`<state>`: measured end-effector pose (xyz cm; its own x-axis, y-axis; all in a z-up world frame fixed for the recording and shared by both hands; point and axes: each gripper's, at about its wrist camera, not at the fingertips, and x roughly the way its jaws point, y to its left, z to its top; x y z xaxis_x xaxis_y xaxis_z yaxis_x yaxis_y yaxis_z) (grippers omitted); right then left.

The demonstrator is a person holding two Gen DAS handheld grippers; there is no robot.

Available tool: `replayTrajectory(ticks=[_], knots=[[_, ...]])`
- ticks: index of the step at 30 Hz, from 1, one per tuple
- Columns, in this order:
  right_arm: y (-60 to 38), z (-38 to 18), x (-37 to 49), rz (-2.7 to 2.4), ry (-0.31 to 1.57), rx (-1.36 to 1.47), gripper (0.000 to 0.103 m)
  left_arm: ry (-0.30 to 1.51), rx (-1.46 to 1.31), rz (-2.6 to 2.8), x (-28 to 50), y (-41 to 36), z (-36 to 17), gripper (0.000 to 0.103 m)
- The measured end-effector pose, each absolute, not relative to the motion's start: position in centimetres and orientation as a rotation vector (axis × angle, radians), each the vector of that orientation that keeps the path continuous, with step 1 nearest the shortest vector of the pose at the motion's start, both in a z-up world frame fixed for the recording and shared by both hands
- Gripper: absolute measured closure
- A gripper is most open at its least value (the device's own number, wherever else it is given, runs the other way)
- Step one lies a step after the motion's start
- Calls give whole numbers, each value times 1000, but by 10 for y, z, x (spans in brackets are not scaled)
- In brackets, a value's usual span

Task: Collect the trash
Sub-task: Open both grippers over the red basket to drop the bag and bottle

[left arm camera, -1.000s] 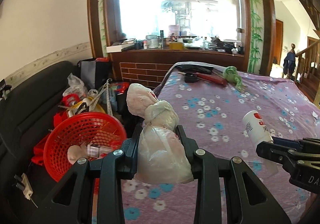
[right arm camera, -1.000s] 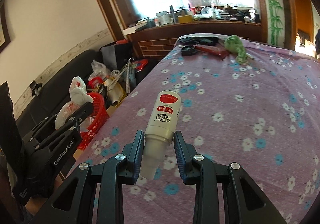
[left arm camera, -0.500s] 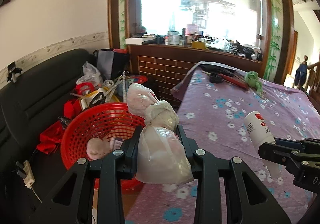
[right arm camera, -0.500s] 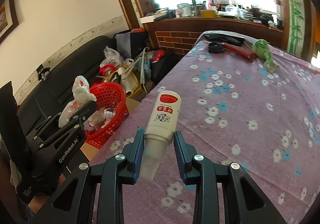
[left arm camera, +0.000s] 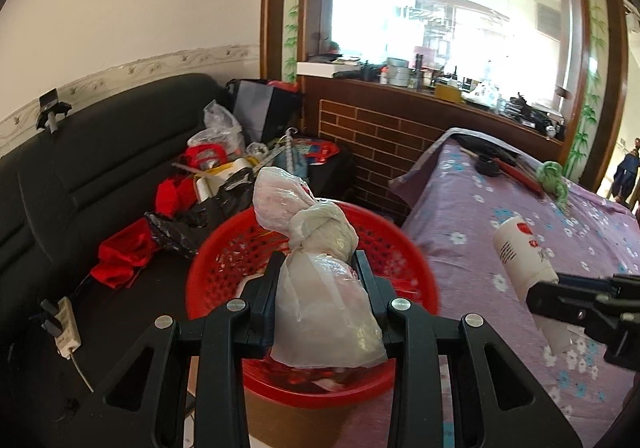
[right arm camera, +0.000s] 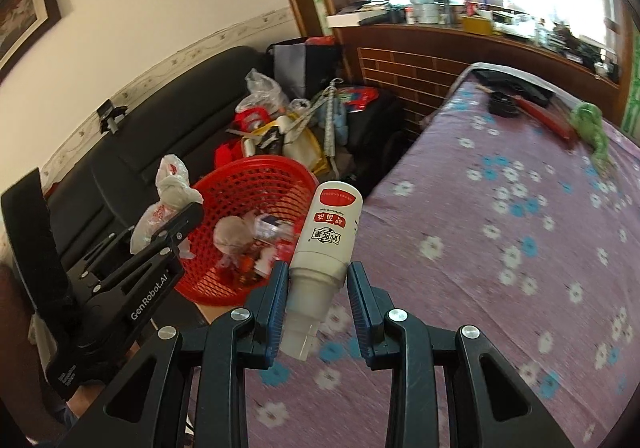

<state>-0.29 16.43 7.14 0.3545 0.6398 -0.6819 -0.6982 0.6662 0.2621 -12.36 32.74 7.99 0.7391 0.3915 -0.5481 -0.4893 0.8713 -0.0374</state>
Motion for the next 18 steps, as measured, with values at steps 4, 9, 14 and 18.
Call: replayTrajectory(ticks=[4, 9, 14, 18], knots=[[190, 71, 6, 904, 864, -73, 70, 576, -198, 507, -124, 349, 74, 71], [222, 65, 18, 943, 890, -69, 70, 602, -191, 516, -119, 359, 66, 70], [245, 64, 29, 949, 891, -65, 67, 594, -189, 520, -119, 361, 64, 41], [225, 74, 26, 938, 855, -45, 62, 536, -177, 553, -130, 356, 72, 27]])
